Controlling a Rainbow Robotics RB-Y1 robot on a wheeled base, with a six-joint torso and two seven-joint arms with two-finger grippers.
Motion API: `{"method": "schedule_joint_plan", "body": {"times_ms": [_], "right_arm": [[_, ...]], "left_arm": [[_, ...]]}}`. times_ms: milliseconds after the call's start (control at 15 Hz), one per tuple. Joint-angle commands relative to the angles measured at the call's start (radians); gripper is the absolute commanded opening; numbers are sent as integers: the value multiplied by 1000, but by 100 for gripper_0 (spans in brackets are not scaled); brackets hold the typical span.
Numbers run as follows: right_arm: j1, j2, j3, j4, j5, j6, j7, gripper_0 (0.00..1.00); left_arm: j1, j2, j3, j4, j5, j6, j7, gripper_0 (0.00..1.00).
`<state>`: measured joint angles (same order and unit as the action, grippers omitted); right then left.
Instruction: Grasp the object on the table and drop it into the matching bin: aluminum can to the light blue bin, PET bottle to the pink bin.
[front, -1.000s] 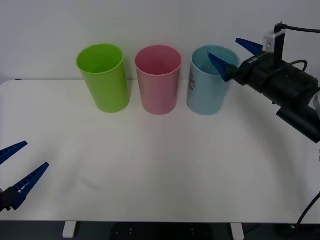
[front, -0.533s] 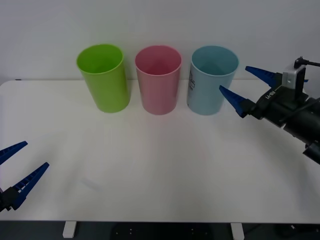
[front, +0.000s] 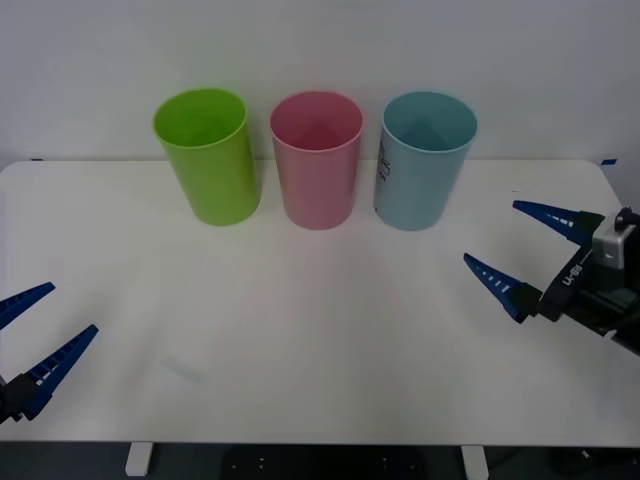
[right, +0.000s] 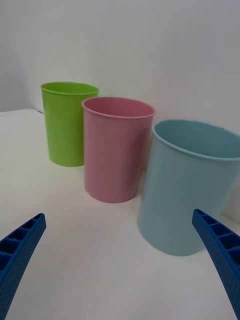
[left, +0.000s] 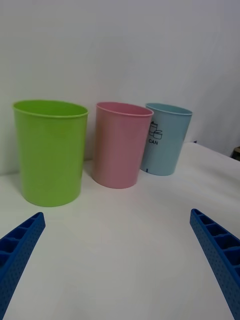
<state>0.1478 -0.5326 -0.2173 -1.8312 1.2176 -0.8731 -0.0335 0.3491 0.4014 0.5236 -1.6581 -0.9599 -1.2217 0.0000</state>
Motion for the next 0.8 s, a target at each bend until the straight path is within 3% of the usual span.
{"method": "schedule_joint_plan", "body": {"times_ms": [67,333,800], "right_arm": [[52,46,-83,-2,28,-124,3,100],[122,85,-148,-5,34,-247,-8,100],[208,86,-157,-37,26,-273,-12,100]], "left_arm": [[0,0,0,0,0,0,0,100],[0,0,0,0,0,0,0,100],[0,0,0,0,0,0,0,100]]}}
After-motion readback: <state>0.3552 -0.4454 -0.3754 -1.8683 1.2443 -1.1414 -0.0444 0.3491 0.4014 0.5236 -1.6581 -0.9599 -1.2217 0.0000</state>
